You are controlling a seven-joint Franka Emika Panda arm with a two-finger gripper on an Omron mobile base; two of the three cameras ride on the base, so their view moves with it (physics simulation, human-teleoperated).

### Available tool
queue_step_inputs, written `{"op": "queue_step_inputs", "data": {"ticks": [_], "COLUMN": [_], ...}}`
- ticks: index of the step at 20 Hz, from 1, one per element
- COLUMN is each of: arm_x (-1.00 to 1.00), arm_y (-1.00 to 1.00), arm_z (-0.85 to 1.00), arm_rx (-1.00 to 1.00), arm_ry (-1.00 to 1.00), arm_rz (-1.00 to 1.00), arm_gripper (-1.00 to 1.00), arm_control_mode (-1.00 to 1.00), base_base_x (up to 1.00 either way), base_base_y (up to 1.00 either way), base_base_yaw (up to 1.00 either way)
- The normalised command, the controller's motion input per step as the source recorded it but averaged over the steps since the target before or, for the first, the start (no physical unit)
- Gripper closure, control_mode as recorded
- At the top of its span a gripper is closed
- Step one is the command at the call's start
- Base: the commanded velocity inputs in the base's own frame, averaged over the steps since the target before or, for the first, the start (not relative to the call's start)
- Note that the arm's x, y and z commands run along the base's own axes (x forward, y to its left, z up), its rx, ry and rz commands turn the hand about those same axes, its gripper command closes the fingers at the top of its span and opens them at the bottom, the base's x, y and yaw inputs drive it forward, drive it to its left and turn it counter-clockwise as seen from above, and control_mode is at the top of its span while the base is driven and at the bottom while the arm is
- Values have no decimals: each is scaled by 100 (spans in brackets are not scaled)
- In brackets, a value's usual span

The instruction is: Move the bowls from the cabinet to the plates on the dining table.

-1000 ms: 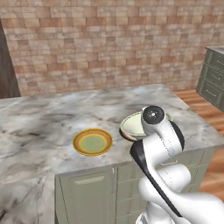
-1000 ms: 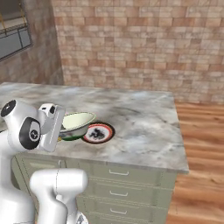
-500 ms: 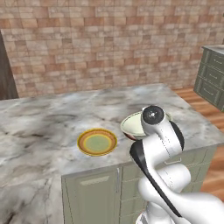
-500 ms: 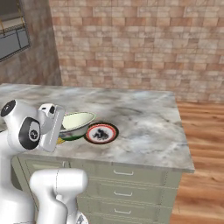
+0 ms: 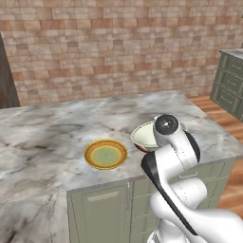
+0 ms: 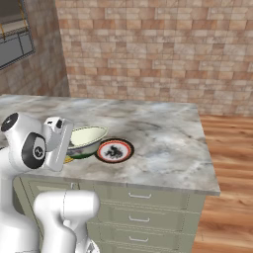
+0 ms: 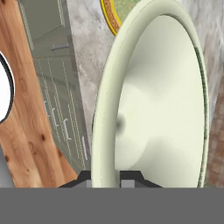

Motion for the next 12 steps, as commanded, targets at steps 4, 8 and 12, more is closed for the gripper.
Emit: {"op": "queue_step_inputs", "data": {"ticks": [4, 8, 12], "arm_x": [0, 0, 2], "arm_y": [0, 0, 16], "arm_z": [0, 0, -2], "arm_rx": [0, 0, 0], "arm_ry": [0, 0, 0], "arm_rz": [0, 0, 0], "arm_gripper": [100, 100, 100], "arm_control_mode": [100, 100, -100], "base_base_x": [4, 9, 0], "base_base_y": [9, 9, 0], "base_base_yaw": [0, 0, 0]}}
